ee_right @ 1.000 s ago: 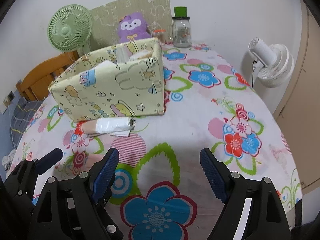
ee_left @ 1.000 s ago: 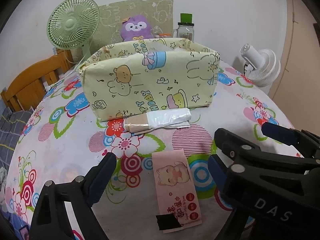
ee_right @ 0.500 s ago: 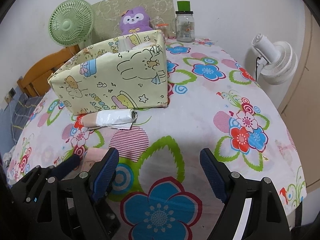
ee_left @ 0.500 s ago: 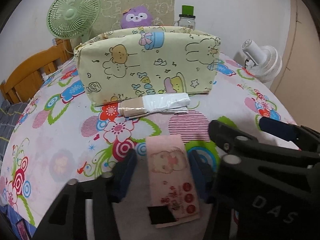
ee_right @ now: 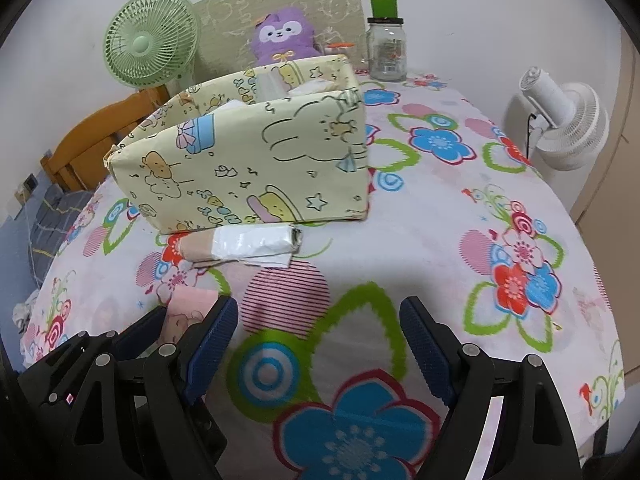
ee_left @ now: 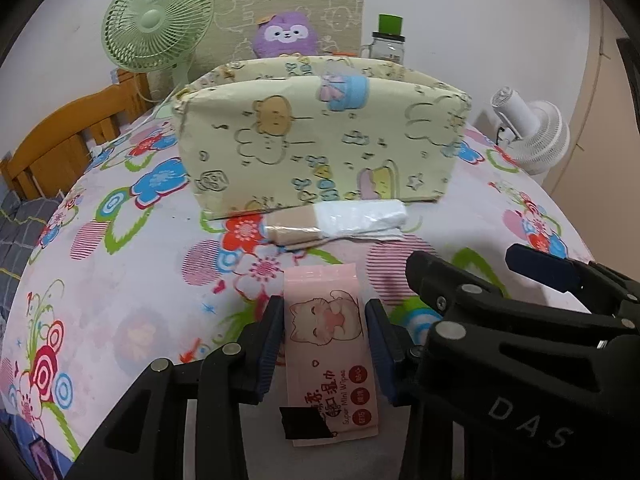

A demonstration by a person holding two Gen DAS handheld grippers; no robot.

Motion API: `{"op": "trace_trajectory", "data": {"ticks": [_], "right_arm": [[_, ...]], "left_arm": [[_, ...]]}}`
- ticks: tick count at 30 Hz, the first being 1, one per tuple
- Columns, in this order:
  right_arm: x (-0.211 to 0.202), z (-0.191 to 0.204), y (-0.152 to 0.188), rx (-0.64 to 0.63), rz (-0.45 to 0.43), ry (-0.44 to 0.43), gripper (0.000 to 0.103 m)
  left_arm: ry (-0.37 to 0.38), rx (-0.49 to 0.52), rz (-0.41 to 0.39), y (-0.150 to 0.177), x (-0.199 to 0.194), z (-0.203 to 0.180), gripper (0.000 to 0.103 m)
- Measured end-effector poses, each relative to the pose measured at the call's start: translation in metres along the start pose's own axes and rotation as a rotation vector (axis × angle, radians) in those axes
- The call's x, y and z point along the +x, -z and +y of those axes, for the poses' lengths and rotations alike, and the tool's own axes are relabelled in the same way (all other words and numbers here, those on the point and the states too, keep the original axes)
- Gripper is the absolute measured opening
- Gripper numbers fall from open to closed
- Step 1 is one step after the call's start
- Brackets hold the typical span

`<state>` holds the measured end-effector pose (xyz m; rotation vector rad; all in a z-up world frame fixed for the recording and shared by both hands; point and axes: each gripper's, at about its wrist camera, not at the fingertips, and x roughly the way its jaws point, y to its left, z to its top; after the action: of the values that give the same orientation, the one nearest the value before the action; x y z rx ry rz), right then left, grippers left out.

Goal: Organize soft objects
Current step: 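Grasp the pink wet-wipe packet with the left tool and lift it, then grasp the white plastic-wrapped roll with the right tool while the left tool holds the pink packet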

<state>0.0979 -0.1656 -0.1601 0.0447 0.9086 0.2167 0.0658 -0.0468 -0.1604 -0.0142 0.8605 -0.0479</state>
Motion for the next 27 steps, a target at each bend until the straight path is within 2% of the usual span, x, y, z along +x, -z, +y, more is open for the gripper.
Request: {"op": "trace_trajectory", "data": {"ticks": [10,27], "right_arm": [[0.021,0.016,-0.015,0.022,0.039,-0.020,0.086],[0.043,0.048,-0.032,-0.012,0.054,-0.052,0.086]], "left_arm": [[-0.015,-0.013,0.019,-0.010,0.009,0.022,0.042],[-0.012,0.015,0.048,-0.021,0.021,0.052,0.042]]}}
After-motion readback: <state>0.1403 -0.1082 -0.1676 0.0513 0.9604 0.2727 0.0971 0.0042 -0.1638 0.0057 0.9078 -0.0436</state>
